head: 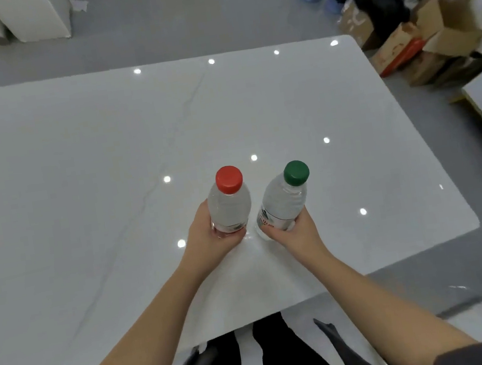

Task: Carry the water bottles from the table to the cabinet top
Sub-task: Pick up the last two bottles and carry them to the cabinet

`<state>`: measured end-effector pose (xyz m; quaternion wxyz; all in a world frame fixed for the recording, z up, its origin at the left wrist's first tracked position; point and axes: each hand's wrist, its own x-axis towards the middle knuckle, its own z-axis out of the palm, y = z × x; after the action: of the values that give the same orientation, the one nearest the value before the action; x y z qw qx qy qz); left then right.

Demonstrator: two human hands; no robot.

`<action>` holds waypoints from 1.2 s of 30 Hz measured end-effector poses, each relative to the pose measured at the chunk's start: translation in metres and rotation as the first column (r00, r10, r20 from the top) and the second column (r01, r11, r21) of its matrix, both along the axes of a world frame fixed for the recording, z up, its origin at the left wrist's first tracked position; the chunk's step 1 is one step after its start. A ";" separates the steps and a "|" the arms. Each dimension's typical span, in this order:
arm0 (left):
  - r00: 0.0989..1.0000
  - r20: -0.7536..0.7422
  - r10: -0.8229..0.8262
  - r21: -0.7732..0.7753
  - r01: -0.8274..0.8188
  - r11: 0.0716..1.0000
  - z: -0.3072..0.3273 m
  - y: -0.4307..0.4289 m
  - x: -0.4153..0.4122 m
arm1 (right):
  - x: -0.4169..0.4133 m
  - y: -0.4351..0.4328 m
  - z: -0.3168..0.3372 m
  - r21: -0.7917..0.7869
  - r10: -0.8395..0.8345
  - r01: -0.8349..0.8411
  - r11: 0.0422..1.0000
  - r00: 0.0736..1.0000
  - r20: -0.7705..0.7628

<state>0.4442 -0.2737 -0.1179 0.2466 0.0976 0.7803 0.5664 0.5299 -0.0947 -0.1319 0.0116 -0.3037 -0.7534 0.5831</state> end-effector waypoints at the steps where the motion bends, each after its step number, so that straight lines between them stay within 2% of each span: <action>1: 0.999 -0.003 -0.036 0.008 0.036 0.999 0.005 0.005 0.006 | 0.013 -0.001 0.002 0.000 -0.040 0.040 0.999 0.999 -0.004; 7: 0.970 -0.019 -0.243 0.043 0.243 0.969 0.019 0.041 0.051 | 0.084 0.002 0.020 -0.008 -0.339 0.339 0.941 0.939 -0.053; 13: 0.894 0.001 -0.449 0.084 0.447 0.890 0.029 0.101 0.111 | 0.168 0.027 0.033 -0.027 -0.581 0.581 0.813 0.809 -0.094; 17: 0.838 -0.020 -0.545 0.114 0.543 0.832 0.041 0.143 0.161 | 0.232 0.041 0.046 -0.005 -0.717 0.721 0.693 0.688 -0.115; 26: 0.692 -0.051 -0.720 0.189 0.714 0.674 0.067 0.236 0.239 | 0.321 0.091 0.065 0.029 -0.882 0.896 0.442 0.441 -0.164; 32: 0.588 -0.091 -0.804 0.216 0.799 0.560 0.072 0.317 0.249 | 0.334 0.154 0.073 0.002 -0.925 0.947 0.322 0.315 -0.213; 36: 0.533 -0.115 -0.838 0.212 0.837 0.504 0.077 0.366 0.252 | 0.337 0.189 0.076 -0.016 -0.950 0.966 0.257 0.249 -0.187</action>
<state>0.6959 0.0919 -0.0412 0.4766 0.4907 0.5604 0.4669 0.8669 0.0944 -0.0558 0.4384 -0.6506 -0.4385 0.4385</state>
